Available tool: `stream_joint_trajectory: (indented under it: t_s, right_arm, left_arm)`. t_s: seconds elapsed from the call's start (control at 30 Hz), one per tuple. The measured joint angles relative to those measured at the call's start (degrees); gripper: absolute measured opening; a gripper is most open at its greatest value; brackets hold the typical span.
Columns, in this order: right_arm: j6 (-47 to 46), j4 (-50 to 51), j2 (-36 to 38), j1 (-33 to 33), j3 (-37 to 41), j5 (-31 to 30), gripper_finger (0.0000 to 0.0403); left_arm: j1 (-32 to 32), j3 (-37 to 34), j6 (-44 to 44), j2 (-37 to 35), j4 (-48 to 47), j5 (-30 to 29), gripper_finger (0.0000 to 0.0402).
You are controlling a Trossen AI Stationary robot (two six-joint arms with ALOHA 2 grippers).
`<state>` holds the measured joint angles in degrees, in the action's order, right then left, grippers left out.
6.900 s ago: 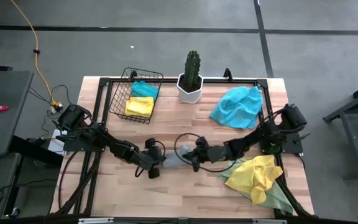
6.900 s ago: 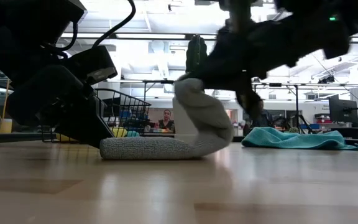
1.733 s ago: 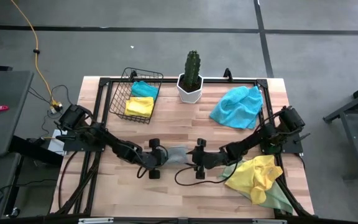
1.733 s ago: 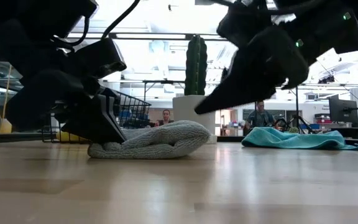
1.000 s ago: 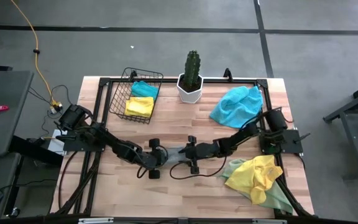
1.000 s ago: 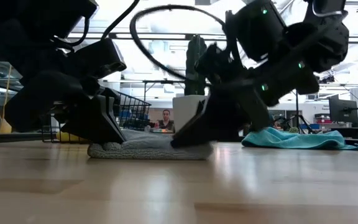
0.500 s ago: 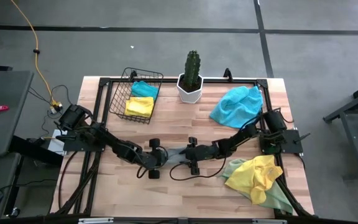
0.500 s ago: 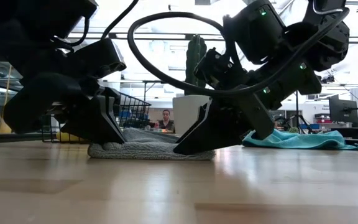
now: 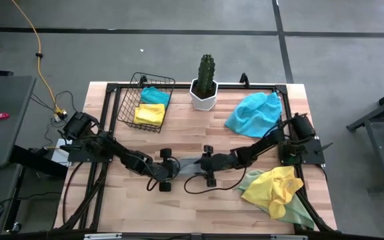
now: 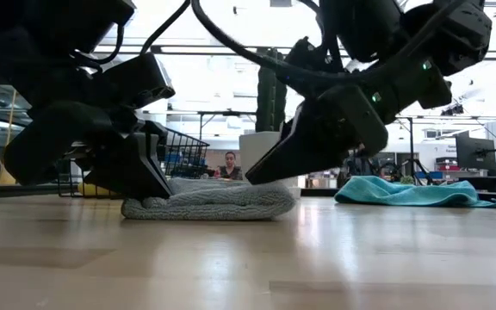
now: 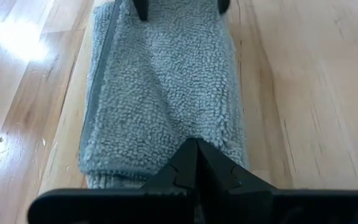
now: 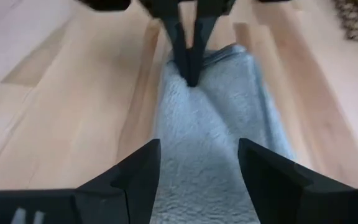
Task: Fold microfiber towels
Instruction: Fold the gray microfiber towel on the table
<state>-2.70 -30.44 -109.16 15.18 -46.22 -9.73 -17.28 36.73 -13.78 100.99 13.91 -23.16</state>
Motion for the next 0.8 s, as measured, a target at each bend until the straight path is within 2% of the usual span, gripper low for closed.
stream_joint_trajectory:
  t_s: [0.37,0.67,0.8]
  right_arm:
    - [0.81,-2.60,0.48,-0.02,-0.02,-2.24,0.0208]
    - [1.25,-3.32,0.54,-0.02,-0.13,-2.26,0.0208]
    - [1.51,-3.77,0.54,-0.02,-0.13,-2.28,0.0208]
  left_arm:
    - [-0.02,0.38,0.03,-0.24,-0.26,-0.01,0.0000]
    - [-0.11,1.65,1.02,-5.08,-2.20,0.28,0.0000]
    - [-0.11,1.77,2.78,-6.78,-1.15,-2.00,0.0000]
